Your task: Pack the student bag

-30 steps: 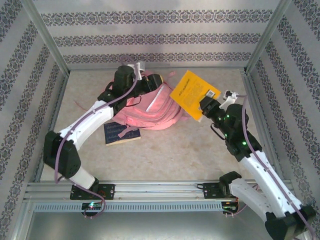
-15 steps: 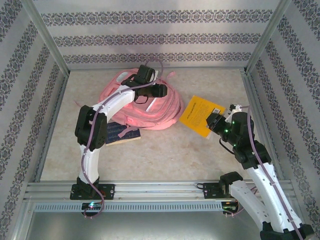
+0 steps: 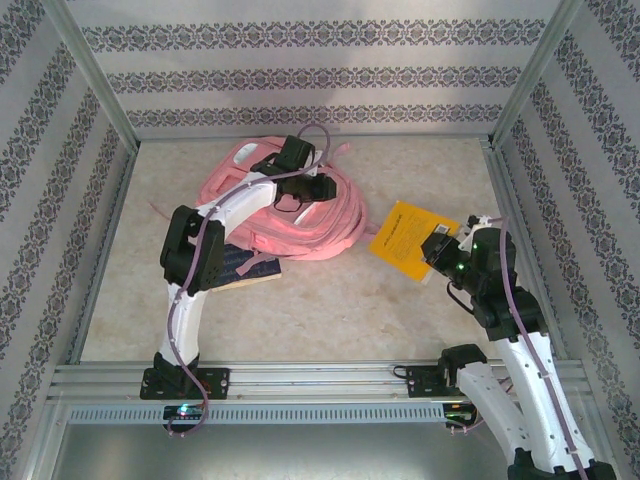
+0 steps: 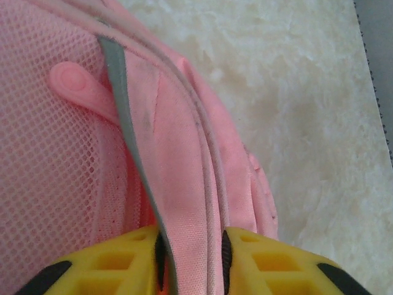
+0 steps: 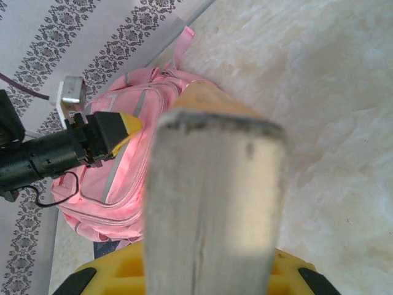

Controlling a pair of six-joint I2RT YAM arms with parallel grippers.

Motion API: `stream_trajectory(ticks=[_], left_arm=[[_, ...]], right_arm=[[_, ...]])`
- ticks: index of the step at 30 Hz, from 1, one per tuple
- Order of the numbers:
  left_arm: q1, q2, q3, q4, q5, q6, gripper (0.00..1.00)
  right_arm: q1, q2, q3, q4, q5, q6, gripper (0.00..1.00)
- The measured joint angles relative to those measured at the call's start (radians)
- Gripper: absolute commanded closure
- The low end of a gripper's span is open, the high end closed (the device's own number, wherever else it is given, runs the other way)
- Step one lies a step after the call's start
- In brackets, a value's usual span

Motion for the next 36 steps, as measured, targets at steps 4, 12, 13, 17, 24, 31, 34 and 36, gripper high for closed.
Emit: stream_trajectory(ticks=[4, 12, 13, 17, 24, 31, 34, 36], left_arm=[[-0.017, 0.040, 0.061, -0.060, -0.030, 0.021, 1.00], [-0.093, 0.043, 0.128, -0.104, -0.054, 0.031, 1.00], [-0.101, 0.039, 0.128, -0.110, -0.049, 0.031, 1.00], [-0.111, -0.012, 0.126, -0.137, -0.029, 0.020, 1.00], [-0.110, -0.203, 0.119, -0.196, -0.026, 0.013, 1.00], [-0.111, -0.251, 0.171, -0.255, 0.057, 0.002, 0.99], [-0.111, -0.251, 0.168, -0.266, 0.076, -0.003, 0.78], [-0.111, -0.251, 0.169, -0.272, 0.083, -0.009, 0.61]], right_arm=[[-0.014, -0.019, 0.015, -0.015, -0.011, -0.019, 1.00], [-0.014, -0.060, 0.064, -0.087, 0.029, -0.066, 1.00], [-0.014, -0.062, 0.069, -0.100, 0.046, -0.071, 1.00], [-0.014, -0.063, 0.085, -0.141, 0.109, -0.092, 1.00], [-0.023, -0.063, 0.096, -0.190, 0.203, -0.091, 1.00], [-0.034, -0.024, -0.012, 0.098, -0.010, 0.086, 1.00], [-0.040, 0.025, -0.105, 0.319, -0.104, 0.270, 1.00], [-0.047, 0.060, -0.161, 0.438, -0.138, 0.393, 1.00]])
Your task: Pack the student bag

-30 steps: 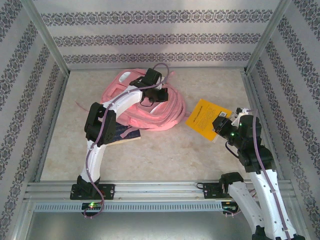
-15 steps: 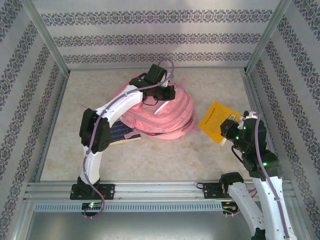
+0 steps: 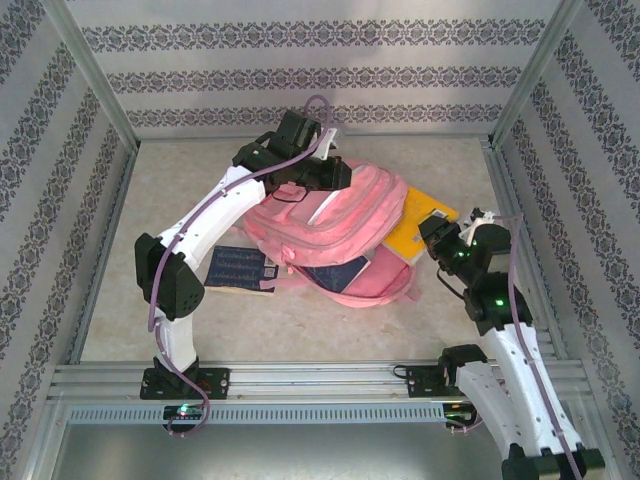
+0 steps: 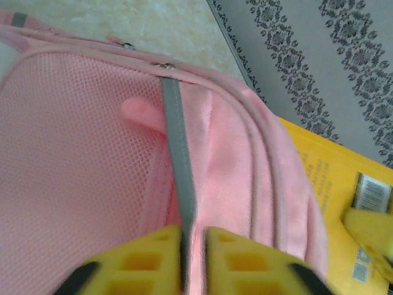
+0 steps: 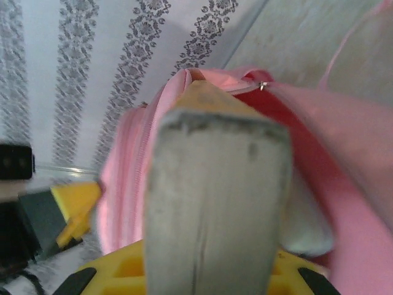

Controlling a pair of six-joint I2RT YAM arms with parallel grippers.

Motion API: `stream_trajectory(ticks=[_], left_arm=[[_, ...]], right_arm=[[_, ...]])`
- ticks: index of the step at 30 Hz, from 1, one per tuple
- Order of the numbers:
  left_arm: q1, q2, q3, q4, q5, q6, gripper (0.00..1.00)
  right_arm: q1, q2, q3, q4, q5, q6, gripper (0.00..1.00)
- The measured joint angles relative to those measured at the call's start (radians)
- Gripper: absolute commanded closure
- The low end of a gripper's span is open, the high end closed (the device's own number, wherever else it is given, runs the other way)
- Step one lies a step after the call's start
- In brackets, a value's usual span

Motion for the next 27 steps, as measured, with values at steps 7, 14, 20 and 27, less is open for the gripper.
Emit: stream_trajectory(ticks=[7, 14, 20, 27], left_arm=[[-0.049, -0.004, 0.074, -0.106, -0.071, 0.072, 0.36], [-0.202, -0.002, 0.167, -0.194, -0.185, 0.174, 0.32], [-0.296, 0.066, 0.259, -0.237, -0.291, 0.233, 0.34], [-0.301, 0.170, 0.297, -0.261, -0.425, 0.263, 0.51]], right_arm=[[-0.006, 0.037, -0.045, 0.138, -0.029, 0.254, 1.00], [-0.006, 0.037, -0.045, 0.177, -0.045, 0.317, 1.00], [-0.006, 0.037, -0.045, 0.179, -0.047, 0.332, 1.00], [-0.006, 0.037, -0.045, 0.180, -0.050, 0.332, 1.00]])
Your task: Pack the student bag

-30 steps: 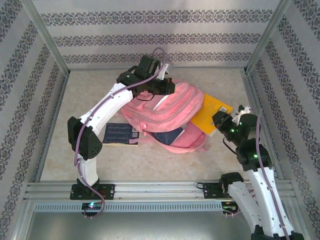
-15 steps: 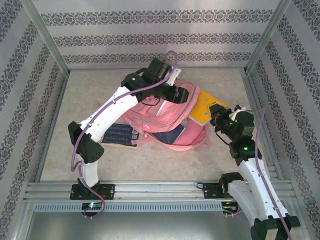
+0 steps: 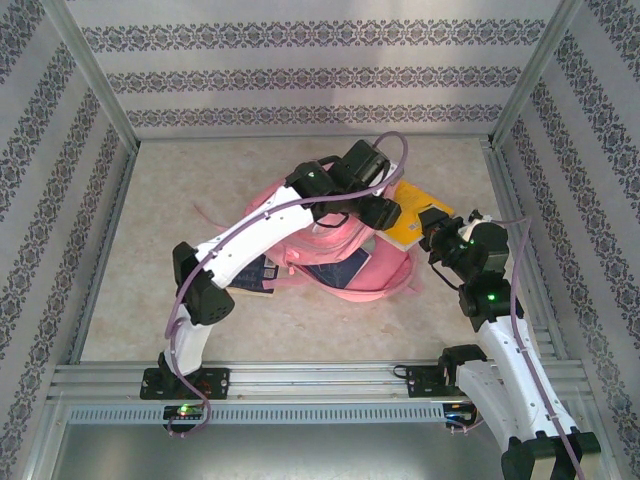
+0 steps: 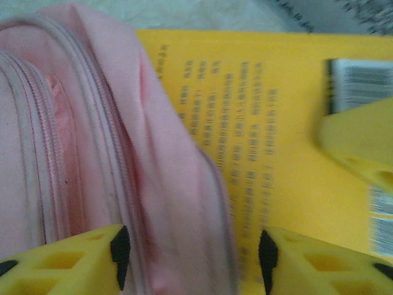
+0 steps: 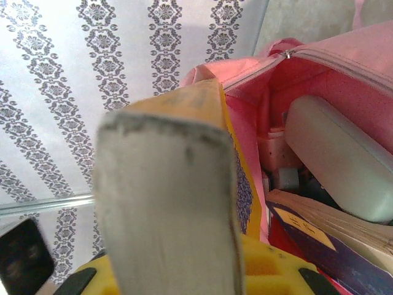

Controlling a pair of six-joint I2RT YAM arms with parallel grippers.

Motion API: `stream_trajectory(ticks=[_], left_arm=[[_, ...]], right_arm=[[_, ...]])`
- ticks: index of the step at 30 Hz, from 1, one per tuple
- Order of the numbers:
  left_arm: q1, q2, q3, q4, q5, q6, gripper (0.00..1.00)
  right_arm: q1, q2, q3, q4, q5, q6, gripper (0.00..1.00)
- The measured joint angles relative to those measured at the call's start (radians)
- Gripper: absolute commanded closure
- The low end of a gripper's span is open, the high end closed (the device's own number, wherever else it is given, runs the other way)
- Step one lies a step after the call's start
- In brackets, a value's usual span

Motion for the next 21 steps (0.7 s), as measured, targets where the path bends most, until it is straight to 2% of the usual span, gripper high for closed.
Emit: stream_trajectory(ticks=[2, 3, 4, 12, 21], left_arm=[[0.000, 0.020, 0.003, -0.002, -0.018, 0.008, 0.69], [0.000, 0.026, 0.004, -0.003, -0.026, 0.007, 0.88], [0.000, 0.032, 0.007, -0.004, -0.030, 0.008, 0.99], [0.009, 0.044, 0.066, -0.037, -0.049, 0.014, 1.00], [0.089, -0.050, 0.084, -0.076, -0.072, 0.030, 1.00]], right_arm=[[0.000, 0.000, 0.000, -0.001, 0.000, 0.000, 1.00], [0.000, 0.000, 0.000, -0.003, 0.000, 0.000, 1.00], [0.000, 0.000, 0.000, -0.003, 0.000, 0.000, 1.00], [0.000, -0.054, 0.000, -0.061, -0.014, -0.091, 1.00], [0.004, -0.149, -0.077, -0.063, -0.084, -0.291, 1.00]])
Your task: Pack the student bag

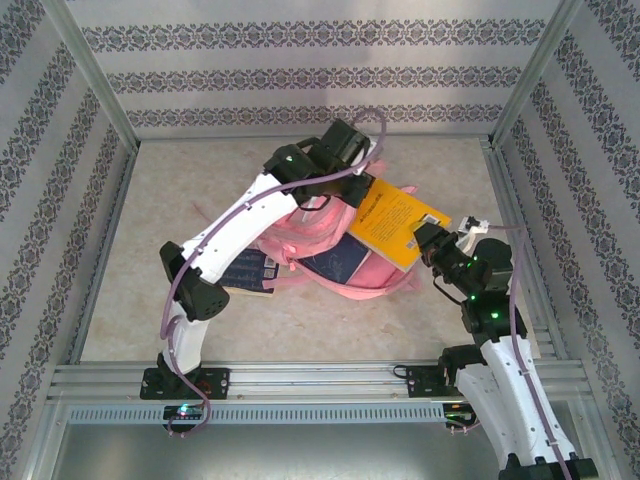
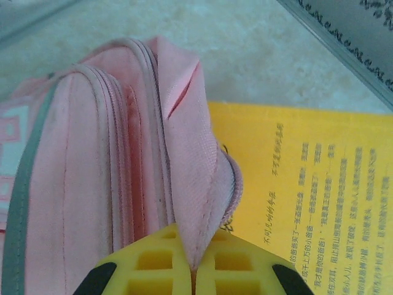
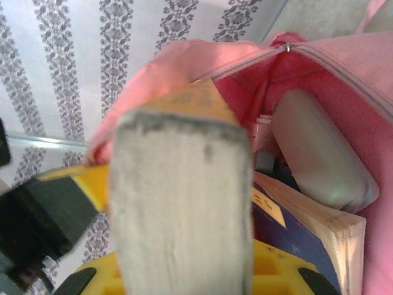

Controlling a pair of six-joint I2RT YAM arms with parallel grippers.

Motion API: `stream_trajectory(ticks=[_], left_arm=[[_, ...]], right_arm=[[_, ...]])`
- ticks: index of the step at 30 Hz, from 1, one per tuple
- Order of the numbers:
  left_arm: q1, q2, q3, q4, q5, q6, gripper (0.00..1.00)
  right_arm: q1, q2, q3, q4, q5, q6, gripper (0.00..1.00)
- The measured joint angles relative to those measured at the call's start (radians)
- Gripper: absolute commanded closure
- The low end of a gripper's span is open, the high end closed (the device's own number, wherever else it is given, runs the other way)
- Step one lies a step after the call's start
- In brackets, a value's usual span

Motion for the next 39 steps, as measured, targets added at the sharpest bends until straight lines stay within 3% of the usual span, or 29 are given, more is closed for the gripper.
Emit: stream_trajectory(ticks=[6, 13, 22, 28, 33, 37, 39], left_arm=[[0.023, -0.041, 0.013, -0.029, -0.013, 0.005, 1.00], [0.025, -0.041, 0.027, -0.048, -0.009, 0.008, 1.00], [0.035, -0.039, 0.080, -0.085, 0.018, -0.003, 1.00], [0.042, -0.023, 0.097, -0.090, 0.045, -0.026, 1.00], [0.053, -0.003, 0.097, -0.091, 0.043, -0.038, 1.00], [0.063, 0.002, 0.097, -0.090, 0.048, -0.048, 1.00], [0.064, 0.002, 0.098, -0.090, 0.052, -0.057, 1.00]], right_arm=[[0.059, 0.015, -0.059, 0.019, -0.038, -0.153, 1.00], [0.222, 0.093, -0.098, 0.074, 0.061, -0.376, 1.00], [0.374, 0.408, -0.127, 0.388, 0.253, -0.422, 1.00], [0.462, 0.715, 0.004, 0.579, 0.368, -0.418, 0.97], [0.519, 0.948, 0.137, 0.741, 0.466, -0.406, 0.85], [0.535, 1.105, 0.222, 0.801, 0.476, -0.380, 0.53], [0.539, 1.118, 0.221, 0.803, 0.478, -0.378, 0.45]])
